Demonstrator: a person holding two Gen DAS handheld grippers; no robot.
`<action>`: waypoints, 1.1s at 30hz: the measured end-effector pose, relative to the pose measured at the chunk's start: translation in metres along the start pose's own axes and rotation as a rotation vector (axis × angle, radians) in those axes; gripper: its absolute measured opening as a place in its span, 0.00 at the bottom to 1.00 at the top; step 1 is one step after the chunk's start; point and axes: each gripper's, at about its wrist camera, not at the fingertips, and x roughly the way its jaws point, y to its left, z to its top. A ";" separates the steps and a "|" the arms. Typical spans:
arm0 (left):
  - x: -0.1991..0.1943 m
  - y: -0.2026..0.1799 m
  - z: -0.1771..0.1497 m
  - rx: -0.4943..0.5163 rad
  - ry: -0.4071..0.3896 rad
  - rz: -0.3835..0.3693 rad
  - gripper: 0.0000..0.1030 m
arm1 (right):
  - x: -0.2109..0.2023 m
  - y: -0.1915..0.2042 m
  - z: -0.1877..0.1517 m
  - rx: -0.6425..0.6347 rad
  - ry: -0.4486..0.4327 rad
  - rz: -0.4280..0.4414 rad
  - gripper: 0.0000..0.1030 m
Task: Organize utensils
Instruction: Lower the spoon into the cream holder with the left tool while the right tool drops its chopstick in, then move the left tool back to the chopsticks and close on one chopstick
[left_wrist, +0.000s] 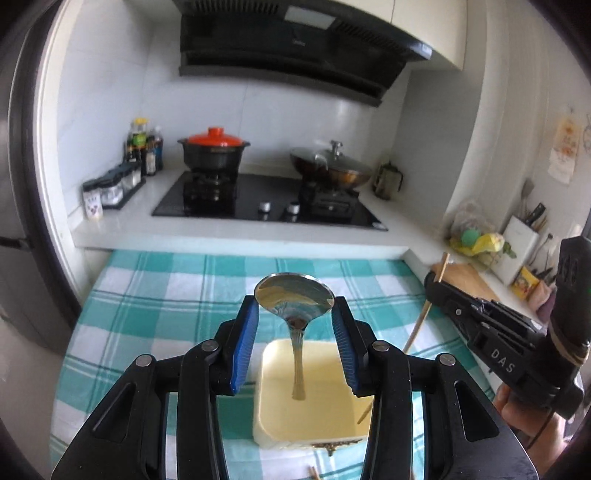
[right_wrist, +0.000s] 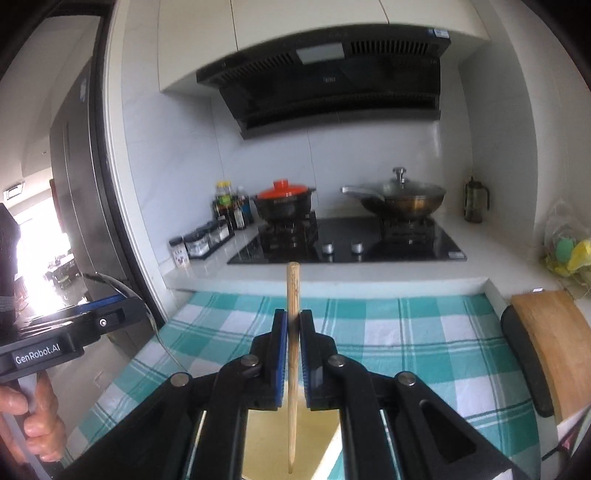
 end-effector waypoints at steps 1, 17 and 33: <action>0.012 0.000 -0.005 0.003 0.031 0.001 0.40 | 0.008 -0.003 -0.006 0.004 0.027 -0.002 0.07; 0.017 -0.003 -0.054 0.042 0.153 0.012 0.58 | -0.023 -0.003 -0.048 -0.031 0.097 -0.017 0.50; -0.163 -0.015 -0.253 0.132 0.220 -0.018 0.81 | -0.227 0.041 -0.232 -0.183 0.078 -0.069 0.50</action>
